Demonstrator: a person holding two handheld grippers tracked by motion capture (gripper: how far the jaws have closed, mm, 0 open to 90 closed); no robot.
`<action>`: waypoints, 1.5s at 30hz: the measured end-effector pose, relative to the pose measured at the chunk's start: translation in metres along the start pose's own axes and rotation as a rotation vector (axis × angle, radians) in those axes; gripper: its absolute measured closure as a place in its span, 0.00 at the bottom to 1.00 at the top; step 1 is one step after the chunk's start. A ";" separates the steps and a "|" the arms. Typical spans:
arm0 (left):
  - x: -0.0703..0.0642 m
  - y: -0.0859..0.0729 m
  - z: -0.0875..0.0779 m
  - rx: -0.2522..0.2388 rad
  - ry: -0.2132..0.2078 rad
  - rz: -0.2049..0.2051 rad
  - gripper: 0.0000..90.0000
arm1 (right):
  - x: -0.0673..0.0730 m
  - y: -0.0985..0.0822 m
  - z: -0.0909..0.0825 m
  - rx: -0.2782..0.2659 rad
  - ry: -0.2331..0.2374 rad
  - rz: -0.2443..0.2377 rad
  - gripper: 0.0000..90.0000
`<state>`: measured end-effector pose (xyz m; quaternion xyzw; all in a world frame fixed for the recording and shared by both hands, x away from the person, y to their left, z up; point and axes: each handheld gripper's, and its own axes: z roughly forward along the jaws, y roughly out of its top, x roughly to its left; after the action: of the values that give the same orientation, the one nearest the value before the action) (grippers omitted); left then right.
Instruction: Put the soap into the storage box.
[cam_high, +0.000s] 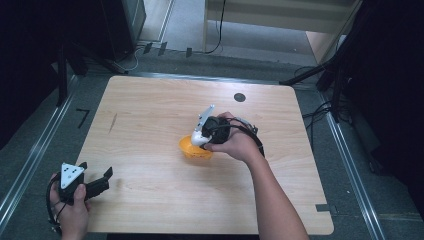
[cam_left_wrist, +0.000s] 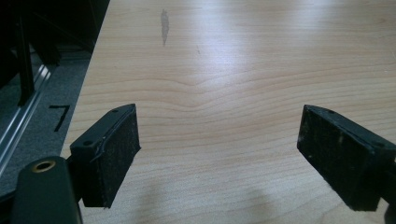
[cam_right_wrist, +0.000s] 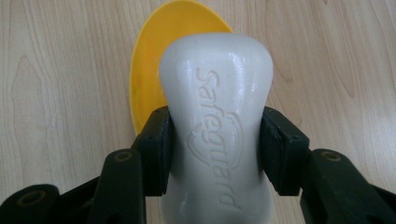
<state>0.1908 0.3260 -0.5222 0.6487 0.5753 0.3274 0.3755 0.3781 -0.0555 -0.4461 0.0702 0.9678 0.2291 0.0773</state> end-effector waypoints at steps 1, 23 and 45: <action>0.000 0.000 0.000 0.001 0.000 0.000 0.15 | 0.000 0.000 0.000 0.000 0.000 0.000 0.57; 0.000 0.000 0.000 0.003 -0.002 -0.001 0.15 | -0.001 0.013 0.023 0.050 0.043 -0.044 0.57; 0.000 0.000 0.001 0.002 -0.004 -0.004 0.15 | -0.003 0.015 0.024 0.051 0.033 -0.014 0.49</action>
<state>0.1914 0.3261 -0.5225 0.6484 0.5763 0.3249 0.3766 0.3867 -0.0320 -0.4602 0.0615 0.9750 0.2049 0.0610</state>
